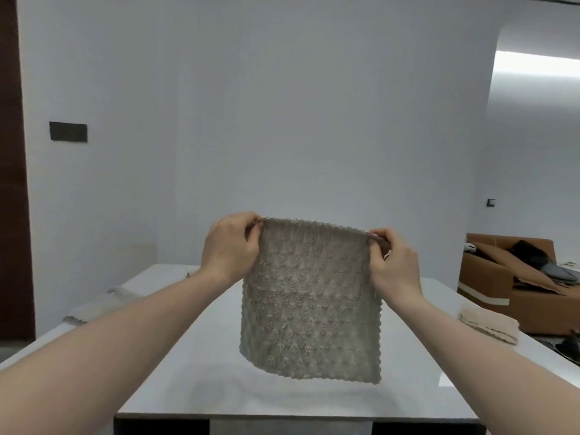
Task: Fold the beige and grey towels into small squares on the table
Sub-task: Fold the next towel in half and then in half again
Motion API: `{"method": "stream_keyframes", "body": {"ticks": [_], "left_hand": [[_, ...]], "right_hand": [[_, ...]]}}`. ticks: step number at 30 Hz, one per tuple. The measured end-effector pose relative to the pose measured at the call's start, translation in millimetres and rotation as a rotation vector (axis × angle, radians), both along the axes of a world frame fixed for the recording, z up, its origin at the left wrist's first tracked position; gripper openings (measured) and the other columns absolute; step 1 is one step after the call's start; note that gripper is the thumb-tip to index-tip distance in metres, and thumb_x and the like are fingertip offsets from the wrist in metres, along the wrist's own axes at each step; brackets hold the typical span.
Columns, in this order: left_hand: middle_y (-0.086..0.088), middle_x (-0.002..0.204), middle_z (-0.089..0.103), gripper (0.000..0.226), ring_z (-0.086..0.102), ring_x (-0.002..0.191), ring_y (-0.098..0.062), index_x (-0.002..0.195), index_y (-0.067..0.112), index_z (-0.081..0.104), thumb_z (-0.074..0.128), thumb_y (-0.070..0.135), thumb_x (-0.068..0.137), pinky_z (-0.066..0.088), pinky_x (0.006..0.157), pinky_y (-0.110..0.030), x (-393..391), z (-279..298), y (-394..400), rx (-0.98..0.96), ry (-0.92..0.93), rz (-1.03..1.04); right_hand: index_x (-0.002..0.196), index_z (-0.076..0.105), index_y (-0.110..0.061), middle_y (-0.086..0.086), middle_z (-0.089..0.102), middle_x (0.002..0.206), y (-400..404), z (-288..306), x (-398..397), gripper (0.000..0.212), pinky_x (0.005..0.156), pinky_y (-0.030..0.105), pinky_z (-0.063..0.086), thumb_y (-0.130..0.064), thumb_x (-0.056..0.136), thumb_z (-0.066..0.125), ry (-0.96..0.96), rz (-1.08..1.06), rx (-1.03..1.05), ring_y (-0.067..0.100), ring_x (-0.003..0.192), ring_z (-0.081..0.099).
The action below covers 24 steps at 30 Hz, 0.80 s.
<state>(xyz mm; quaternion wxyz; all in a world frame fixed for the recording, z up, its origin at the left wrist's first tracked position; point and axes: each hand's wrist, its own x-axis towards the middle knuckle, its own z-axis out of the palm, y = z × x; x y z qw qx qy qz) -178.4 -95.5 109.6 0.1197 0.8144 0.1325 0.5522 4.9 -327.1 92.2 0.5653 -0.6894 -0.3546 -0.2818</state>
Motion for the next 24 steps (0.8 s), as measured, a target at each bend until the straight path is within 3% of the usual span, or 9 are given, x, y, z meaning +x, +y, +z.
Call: {"method": "stream_keyframes", "body": {"ticks": [3, 6, 9, 14, 21, 24], "left_hand": [[0.017, 0.078, 0.063, 0.017, 0.055, 0.075, -0.010, 0.093, 0.028, 0.070, 0.056, 0.029, 0.103, 0.041, 0.069, -0.031, -21.3, -6.9, -9.0, -0.011, 0.035, -0.049], [0.016, 0.073, 0.065, 0.018, 0.058, 0.071, -0.007, 0.087, 0.028, 0.070, 0.060, 0.032, 0.101, 0.050, 0.068, -0.034, -42.3, -14.8, -15.8, 0.000, 0.062, -0.086], [0.011, 0.068, 0.065, 0.022, 0.060, 0.067, -0.012, 0.081, 0.027, 0.068, 0.061, 0.038, 0.099, 0.052, 0.066, -0.038, -60.3, -22.6, -19.4, -0.002, 0.096, -0.128], [0.005, 0.065, 0.063, 0.027, 0.059, 0.065, -0.017, 0.080, 0.025, 0.068, 0.058, 0.036, 0.103, 0.051, 0.064, -0.042, -69.4, -29.9, -19.8, -0.047, 0.159, -0.167], [0.009, 0.070, 0.063, 0.031, 0.059, 0.073, -0.011, 0.075, 0.026, 0.067, 0.061, 0.044, 0.099, 0.052, 0.070, -0.037, -36.8, -34.1, -4.6, -0.057, 0.291, -0.016], [0.010, 0.083, 0.060, 0.032, 0.059, 0.084, -0.015, 0.075, 0.027, 0.070, 0.064, 0.051, 0.096, 0.052, 0.075, -0.036, -16.0, -42.8, 6.1, -0.098, 0.425, 0.090]], "right_hand": [[0.100, 0.067, -0.025, -0.013, 0.067, 0.085, -12.5, -9.8, -16.7, 0.013, 0.068, 0.021, 0.043, -0.018, 0.101, 0.056, 0.012, 0.025, 0.004, 0.002, 0.076, 0.060], [0.097, 0.066, -0.027, -0.007, 0.066, 0.081, -24.5, -18.7, -30.3, 0.015, 0.065, 0.025, 0.047, -0.017, 0.101, 0.056, 0.020, 0.078, 0.014, 0.009, 0.073, 0.058], [0.094, 0.066, -0.029, -0.001, 0.064, 0.076, -36.4, -23.1, -41.6, 0.018, 0.059, 0.021, 0.043, -0.015, 0.101, 0.057, 0.017, 0.118, 0.037, 0.009, 0.064, 0.053], [0.095, 0.069, -0.025, 0.003, 0.066, 0.079, -45.4, -26.1, -46.1, 0.014, 0.060, 0.027, 0.044, -0.015, 0.100, 0.059, 0.005, 0.150, 0.027, 0.019, 0.070, 0.054], [0.092, 0.068, -0.033, -0.006, 0.068, 0.075, -28.9, -45.7, -11.0, 0.013, 0.060, 0.026, 0.044, -0.023, 0.098, 0.063, 0.081, 0.071, -0.070, 0.009, 0.063, 0.057], [0.091, 0.070, -0.033, -0.013, 0.070, 0.080, -18.9, -58.0, 7.6, 0.010, 0.067, 0.027, 0.048, -0.026, 0.096, 0.065, 0.112, -0.008, -0.189, 0.004, 0.075, 0.063]]}}
